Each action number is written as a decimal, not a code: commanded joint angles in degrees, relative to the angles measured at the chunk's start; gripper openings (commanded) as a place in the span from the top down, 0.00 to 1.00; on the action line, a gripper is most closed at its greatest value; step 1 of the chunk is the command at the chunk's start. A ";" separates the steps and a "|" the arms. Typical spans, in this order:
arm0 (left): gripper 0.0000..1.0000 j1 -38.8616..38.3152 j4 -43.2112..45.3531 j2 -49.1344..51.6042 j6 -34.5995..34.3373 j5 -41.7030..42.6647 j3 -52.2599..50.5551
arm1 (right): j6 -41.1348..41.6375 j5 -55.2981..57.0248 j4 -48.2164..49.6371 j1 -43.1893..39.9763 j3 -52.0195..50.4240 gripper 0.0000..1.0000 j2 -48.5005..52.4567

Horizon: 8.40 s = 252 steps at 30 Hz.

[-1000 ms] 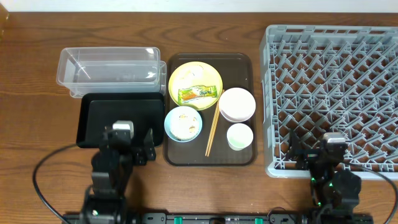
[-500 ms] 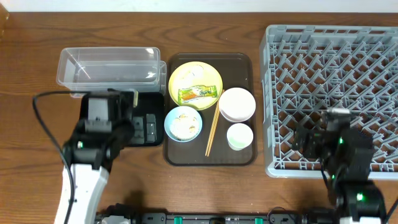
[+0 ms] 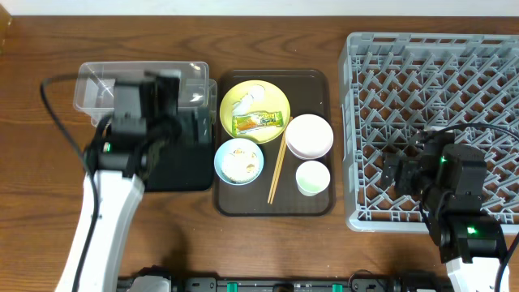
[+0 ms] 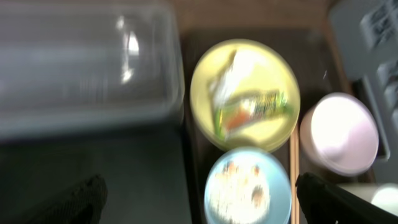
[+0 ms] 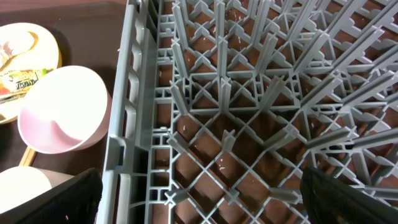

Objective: Sort waste into correct bins and load items into the dishwasher rack

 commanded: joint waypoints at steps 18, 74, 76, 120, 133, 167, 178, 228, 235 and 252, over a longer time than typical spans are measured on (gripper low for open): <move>0.05 -12.96 26.23 33.64 6.93 -7.65 9.29 | 0.31 -0.07 -0.04 0.90 1.20 0.01 -0.04; 0.68 4.31 14.47 26.27 -38.60 -12.79 9.09 | 0.31 -0.09 -0.24 0.92 1.20 0.01 -0.04; 0.56 4.76 14.56 26.25 -38.56 -12.79 8.98 | 0.31 -0.09 -0.24 0.92 1.20 0.01 -0.04; 0.21 -16.90 14.34 43.80 32.24 -4.74 8.87 | 0.31 -0.07 -0.26 0.92 1.20 0.01 -0.04; 0.81 -16.85 16.41 43.95 31.45 -4.74 8.96 | 0.31 -0.07 -0.26 0.92 1.20 0.01 -0.04; 0.52 4.15 18.86 28.63 -30.05 -9.16 8.87 | 0.31 -0.09 -0.24 0.92 1.20 0.01 -0.04; 0.13 2.21 15.02 21.51 -28.72 -8.92 8.90 | 0.33 -0.09 -0.24 0.92 1.20 0.01 -0.04; 0.79 -30.36 -3.72 35.23 -23.08 -9.20 3.37 | 0.37 -0.11 -0.24 0.92 1.20 0.01 -0.04; 0.93 -30.38 -3.76 35.23 -23.10 -9.18 2.93 | 0.37 -0.11 -0.24 0.92 1.20 0.01 -0.04; 0.94 -30.27 -7.23 23.76 -21.75 -9.18 4.13 | 0.52 -0.11 -0.17 0.92 1.20 0.01 -0.04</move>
